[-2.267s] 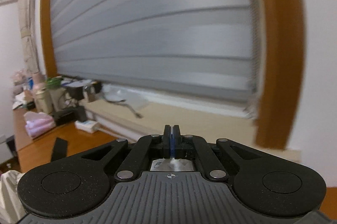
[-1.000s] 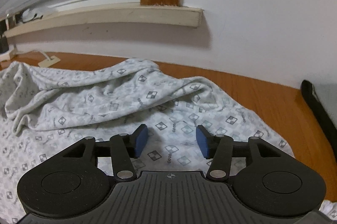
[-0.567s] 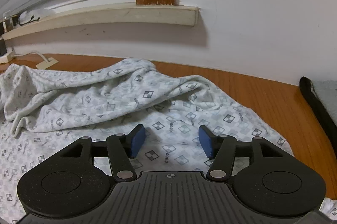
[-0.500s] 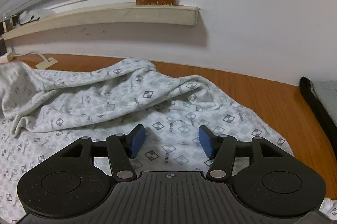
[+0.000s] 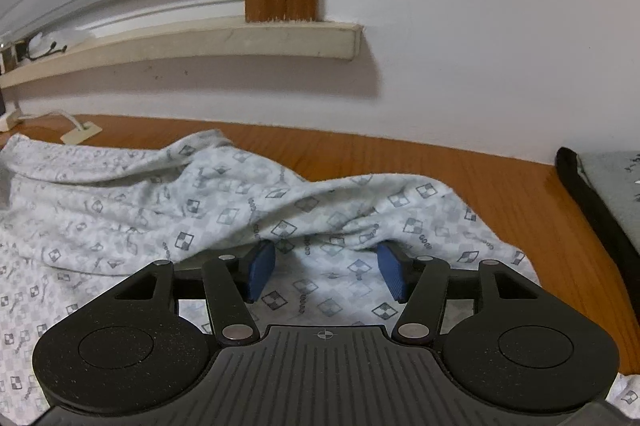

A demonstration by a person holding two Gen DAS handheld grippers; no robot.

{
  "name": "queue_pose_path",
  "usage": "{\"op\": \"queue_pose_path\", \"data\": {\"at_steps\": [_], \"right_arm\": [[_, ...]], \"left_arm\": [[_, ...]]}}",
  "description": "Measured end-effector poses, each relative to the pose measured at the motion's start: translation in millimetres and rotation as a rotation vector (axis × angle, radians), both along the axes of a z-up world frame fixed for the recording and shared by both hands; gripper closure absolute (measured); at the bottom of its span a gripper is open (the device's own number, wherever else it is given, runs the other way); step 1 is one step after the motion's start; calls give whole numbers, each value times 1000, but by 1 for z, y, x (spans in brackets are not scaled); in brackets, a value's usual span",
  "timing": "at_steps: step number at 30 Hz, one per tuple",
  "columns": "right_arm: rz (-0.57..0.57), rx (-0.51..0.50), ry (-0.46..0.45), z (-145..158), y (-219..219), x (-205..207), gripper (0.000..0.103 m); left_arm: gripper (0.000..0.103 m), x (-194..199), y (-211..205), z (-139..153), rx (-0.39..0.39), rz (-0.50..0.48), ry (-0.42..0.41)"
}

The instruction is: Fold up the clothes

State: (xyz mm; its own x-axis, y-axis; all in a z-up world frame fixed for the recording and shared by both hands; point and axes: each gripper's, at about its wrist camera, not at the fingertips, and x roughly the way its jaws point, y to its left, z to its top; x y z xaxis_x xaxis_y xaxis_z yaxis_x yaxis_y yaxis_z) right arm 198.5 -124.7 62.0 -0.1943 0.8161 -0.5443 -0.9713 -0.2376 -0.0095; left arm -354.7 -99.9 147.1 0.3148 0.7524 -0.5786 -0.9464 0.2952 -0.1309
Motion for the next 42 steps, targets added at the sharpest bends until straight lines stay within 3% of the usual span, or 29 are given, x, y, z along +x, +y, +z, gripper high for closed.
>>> {"op": "queue_pose_path", "data": {"at_steps": [2, 9, 11, 13, 18, 22, 24, 28, 29, 31, 34, 37, 42], "right_arm": [[-7, 11, 20, 1, -2, 3, 46], [-15, 35, 89, 16, -15, 12, 47], [-12, 38, 102, 24, -17, 14, 47], [-26, 25, 104, 30, -12, 14, 47], [-87, -12, 120, 37, 14, 4, 47], [-151, -98, 169, 30, 36, -3, 48], [-168, -123, 173, 23, 39, -4, 56], [-174, -128, 195, 18, 34, 0, 94], [-172, -119, 199, 20, 30, 2, 98], [-166, -100, 208, 22, 22, 4, 99], [-151, -56, 221, 31, 0, 7, 99], [-120, -53, 227, 31, -25, 9, 100], [-95, -93, 245, 21, -51, 14, 98]], "left_arm": [[87, 3, 2, -4, 11, 17, 6], [87, 51, 16, 3, 44, -87, 19], [54, 75, 24, 1, 56, -123, 37], [44, 100, 31, -1, 71, -164, 55], [44, 169, 56, -13, 62, -290, 48], [44, 218, 70, -28, 57, -371, 81], [44, 237, 77, -36, 51, -397, 104], [44, 264, 91, -54, 31, -438, 135], [44, 267, 94, -56, 31, -443, 140], [49, 273, 99, -60, 32, -449, 149], [101, 264, 107, -54, 7, -418, 84], [101, 246, 112, -42, -1, -388, -16], [101, 232, 117, -35, -21, -333, -15]]}}
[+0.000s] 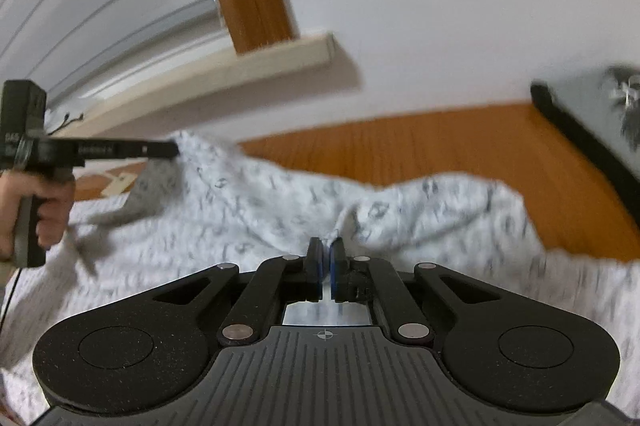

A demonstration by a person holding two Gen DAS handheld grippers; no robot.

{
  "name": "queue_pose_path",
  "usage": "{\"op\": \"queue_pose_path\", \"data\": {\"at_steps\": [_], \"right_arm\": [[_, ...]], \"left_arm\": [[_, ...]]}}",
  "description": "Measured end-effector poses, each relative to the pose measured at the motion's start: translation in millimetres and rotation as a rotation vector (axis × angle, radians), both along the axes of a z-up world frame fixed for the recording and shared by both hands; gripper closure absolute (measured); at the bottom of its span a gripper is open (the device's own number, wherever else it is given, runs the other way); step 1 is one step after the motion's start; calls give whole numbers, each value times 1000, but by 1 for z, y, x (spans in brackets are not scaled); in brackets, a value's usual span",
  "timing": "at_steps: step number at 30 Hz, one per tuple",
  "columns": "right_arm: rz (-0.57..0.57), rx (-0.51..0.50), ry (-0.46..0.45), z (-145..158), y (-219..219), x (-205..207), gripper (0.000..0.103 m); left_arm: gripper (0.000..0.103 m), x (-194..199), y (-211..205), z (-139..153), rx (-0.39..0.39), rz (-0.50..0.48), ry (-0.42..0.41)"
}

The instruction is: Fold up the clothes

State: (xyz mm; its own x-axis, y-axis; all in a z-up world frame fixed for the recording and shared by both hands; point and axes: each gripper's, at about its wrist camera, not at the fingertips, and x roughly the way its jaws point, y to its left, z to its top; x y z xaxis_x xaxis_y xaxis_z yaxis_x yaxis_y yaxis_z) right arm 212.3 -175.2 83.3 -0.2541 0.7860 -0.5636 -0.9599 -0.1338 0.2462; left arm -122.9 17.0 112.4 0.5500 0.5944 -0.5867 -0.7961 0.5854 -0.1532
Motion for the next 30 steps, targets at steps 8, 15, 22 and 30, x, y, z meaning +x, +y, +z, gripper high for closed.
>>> {"op": "queue_pose_path", "data": {"at_steps": [8, 15, 22, 30], "right_arm": [[-72, 17, 11, 4, 2, 17, 89], [-127, 4, 79, 4, 17, 34, 75], [-141, 9, 107, 2, 24, 33, 71], [-122, 19, 105, 2, 20, 26, 70]], "left_arm": [[78, 1, -20, 2, 78, 103, 71], [78, 47, -65, 4, 107, -95, 68], [78, 86, -113, -20, 130, -259, 164], [78, 77, -126, -33, 153, -259, 263]]}}
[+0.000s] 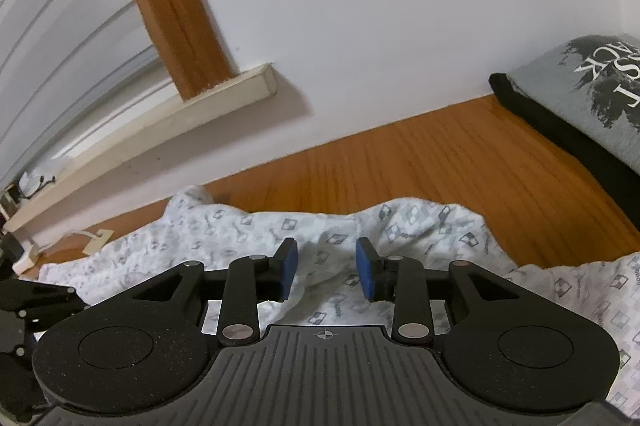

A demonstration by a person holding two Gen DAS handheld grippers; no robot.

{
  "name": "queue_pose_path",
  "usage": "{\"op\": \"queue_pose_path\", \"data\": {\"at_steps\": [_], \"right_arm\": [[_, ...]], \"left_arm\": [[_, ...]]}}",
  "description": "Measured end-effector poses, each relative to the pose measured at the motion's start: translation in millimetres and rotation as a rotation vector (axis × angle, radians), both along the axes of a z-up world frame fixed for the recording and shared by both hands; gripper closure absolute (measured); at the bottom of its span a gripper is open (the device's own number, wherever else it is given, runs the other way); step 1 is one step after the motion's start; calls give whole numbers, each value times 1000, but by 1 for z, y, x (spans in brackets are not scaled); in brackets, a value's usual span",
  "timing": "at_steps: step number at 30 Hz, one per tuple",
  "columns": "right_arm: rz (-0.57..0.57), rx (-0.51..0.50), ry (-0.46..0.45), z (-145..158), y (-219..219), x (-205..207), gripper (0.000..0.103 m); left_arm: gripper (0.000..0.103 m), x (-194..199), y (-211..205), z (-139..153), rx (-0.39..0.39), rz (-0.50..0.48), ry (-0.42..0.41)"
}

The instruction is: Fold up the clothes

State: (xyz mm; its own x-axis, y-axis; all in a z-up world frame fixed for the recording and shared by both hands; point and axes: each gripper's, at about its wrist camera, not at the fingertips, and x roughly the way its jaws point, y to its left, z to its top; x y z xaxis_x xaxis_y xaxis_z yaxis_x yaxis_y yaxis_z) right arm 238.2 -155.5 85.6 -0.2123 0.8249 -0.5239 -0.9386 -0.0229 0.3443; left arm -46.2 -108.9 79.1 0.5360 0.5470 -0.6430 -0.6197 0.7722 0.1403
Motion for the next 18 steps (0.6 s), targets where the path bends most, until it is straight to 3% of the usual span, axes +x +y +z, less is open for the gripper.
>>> {"op": "queue_pose_path", "data": {"at_steps": [2, 6, 7, 8, 9, 10, 18], "right_arm": [[7, -9, -11, -1, 2, -3, 70], [-8, -32, -45, -6, 9, -5, 70], [-13, -38, -48, -8, 11, -4, 70], [-17, -43, -41, -10, 13, -1, 75], [-21, -46, -35, -11, 14, 1, 81], [-17, -40, -28, -11, 14, 3, 94], [2, 56, 55, 9, -20, 19, 98]], "left_arm": [[70, -5, 3, -2, 0, 18, 17], [68, -15, 10, -4, -17, 21, 13], [70, -17, 11, -4, -22, 20, 9], [81, -19, 12, -4, -25, 18, 8], [91, -21, 13, -3, -29, 15, 8], [102, -23, 12, -2, -29, 12, 5], [102, -61, -22, 50, 39, 6, -106]]}}
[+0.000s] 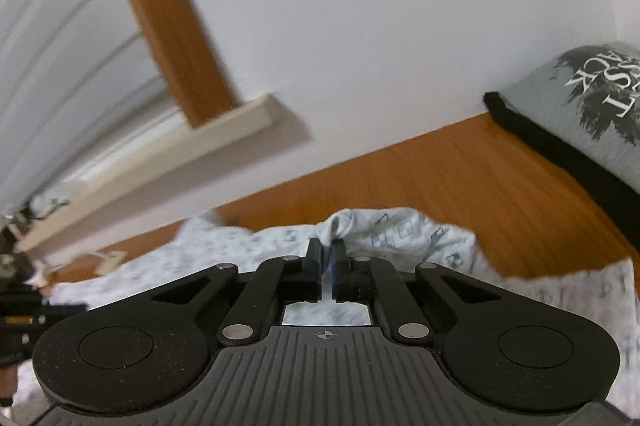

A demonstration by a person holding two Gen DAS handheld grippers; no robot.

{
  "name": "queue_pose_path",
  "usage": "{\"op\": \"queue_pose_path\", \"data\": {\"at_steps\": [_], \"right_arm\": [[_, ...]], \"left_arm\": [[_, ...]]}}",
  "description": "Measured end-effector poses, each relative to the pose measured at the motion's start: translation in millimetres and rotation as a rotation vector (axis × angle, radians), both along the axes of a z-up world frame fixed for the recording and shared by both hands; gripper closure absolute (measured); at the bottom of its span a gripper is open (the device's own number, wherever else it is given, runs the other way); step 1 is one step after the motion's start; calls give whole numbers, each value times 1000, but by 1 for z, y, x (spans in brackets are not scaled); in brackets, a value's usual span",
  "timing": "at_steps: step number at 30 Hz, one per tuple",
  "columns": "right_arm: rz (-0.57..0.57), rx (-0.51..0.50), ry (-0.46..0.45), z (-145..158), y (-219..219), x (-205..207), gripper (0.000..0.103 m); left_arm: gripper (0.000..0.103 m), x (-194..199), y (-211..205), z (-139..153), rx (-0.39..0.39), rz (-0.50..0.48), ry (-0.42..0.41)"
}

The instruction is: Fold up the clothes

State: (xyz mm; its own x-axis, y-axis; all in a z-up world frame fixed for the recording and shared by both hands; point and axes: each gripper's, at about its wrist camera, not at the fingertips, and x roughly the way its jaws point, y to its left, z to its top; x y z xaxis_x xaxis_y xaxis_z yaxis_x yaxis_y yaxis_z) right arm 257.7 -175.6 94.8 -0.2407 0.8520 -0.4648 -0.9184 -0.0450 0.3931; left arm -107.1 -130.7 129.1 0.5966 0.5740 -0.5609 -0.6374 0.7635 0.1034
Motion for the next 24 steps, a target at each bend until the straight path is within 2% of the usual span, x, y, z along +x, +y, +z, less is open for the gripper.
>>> {"op": "queue_pose_path", "data": {"at_steps": [3, 4, 5, 7, 9, 10, 11, 13, 16, 18, 21, 24], "right_arm": [[37, -73, -29, -9, -9, -8, 92], [41, -96, -46, -13, -11, -10, 86], [44, -114, -60, -16, -12, -12, 74], [34, -95, -54, -16, -11, -7, 61], [4, -97, -12, -16, -3, 5, 60], [-2, -103, 7, -18, 2, 10, 59], [-9, -110, 24, -19, 7, 15, 59], [-25, -124, 39, -23, 18, 21, 59], [-69, -131, 42, -29, 29, 31, 60], [-117, -108, 38, -29, 29, 40, 98], [-172, -56, -26, -26, 24, 45, 99], [-163, -76, -127, -29, 29, 37, 95]], "left_arm": [[102, -4, -13, 0, -8, 0, 23], [102, -5, -15, -3, -18, 0, 31], [100, -6, -14, -6, -26, 5, 38], [100, -10, -12, -12, -41, 22, 39], [100, -16, -7, -16, -56, 46, 23], [97, -19, -4, -16, -58, 58, 14], [88, -22, -2, -16, -56, 69, 8], [85, -29, 3, -17, -67, 89, -5], [85, -40, 8, -18, -87, 114, -23], [85, -49, 10, -17, -89, 131, -33], [85, -67, 11, -14, -91, 164, -61], [85, -95, 13, -7, -87, 227, -103]]}}
